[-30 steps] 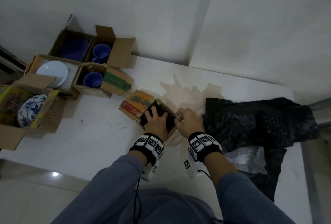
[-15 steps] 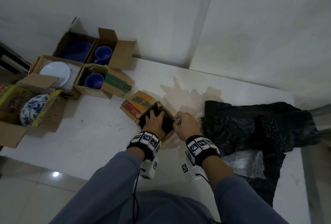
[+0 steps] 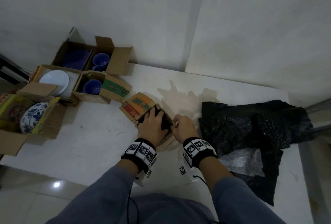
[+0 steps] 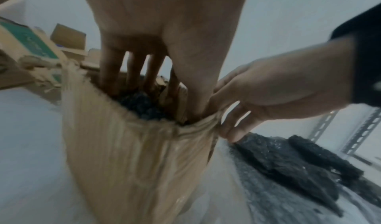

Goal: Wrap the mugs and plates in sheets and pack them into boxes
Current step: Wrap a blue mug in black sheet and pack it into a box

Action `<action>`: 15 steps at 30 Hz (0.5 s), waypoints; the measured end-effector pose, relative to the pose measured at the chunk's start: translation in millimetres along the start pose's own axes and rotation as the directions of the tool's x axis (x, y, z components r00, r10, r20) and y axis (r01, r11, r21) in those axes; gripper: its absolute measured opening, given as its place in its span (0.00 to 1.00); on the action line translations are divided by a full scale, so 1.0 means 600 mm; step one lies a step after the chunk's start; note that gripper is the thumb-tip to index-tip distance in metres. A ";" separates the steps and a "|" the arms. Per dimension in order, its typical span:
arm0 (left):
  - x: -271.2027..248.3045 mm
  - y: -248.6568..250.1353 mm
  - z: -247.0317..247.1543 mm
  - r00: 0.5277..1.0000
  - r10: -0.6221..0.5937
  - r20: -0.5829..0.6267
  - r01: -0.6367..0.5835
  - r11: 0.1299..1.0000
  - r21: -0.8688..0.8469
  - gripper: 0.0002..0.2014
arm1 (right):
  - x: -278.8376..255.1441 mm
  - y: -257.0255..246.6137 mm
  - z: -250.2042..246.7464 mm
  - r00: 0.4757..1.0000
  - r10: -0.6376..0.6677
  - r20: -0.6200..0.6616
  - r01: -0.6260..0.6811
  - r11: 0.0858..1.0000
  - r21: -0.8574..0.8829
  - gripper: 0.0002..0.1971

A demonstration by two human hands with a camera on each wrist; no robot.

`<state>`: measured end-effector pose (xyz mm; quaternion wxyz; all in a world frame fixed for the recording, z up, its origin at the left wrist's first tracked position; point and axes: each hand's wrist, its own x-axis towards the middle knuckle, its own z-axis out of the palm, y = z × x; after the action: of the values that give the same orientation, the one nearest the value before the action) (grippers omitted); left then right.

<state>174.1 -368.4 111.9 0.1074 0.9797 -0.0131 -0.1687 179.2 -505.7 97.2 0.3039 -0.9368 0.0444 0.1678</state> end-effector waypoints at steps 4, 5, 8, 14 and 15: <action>-0.008 0.013 -0.005 0.989 -0.142 0.041 0.139 0.988 0.069 0.34 | -0.001 0.001 0.005 1.000 0.011 0.017 -0.011 1.000 -0.005 0.06; -0.001 0.017 -0.002 0.980 -0.179 0.086 0.173 0.982 0.077 0.35 | -0.002 0.002 0.006 1.000 0.016 0.024 -0.015 1.000 -0.010 0.06; 0.029 0.029 0.014 0.955 -0.241 0.174 0.238 0.970 0.042 0.38 | -0.004 0.003 0.010 0.999 0.022 0.044 -0.022 1.000 -0.019 0.05; 0.050 0.034 0.051 0.919 -0.341 0.199 0.324 0.939 0.111 0.38 | -0.005 0.007 0.016 0.998 0.036 0.054 -0.038 0.999 0.029 0.07; 0.052 0.034 0.053 0.918 -0.348 0.190 0.333 0.937 0.108 0.38 | -0.005 0.007 0.017 0.998 0.038 0.052 -0.040 0.999 0.034 0.08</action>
<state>193.0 -396.7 76.8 0.0386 0.9475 0.1405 -0.2848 172.5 -503.3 88.3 0.3181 -0.9256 0.0577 0.1970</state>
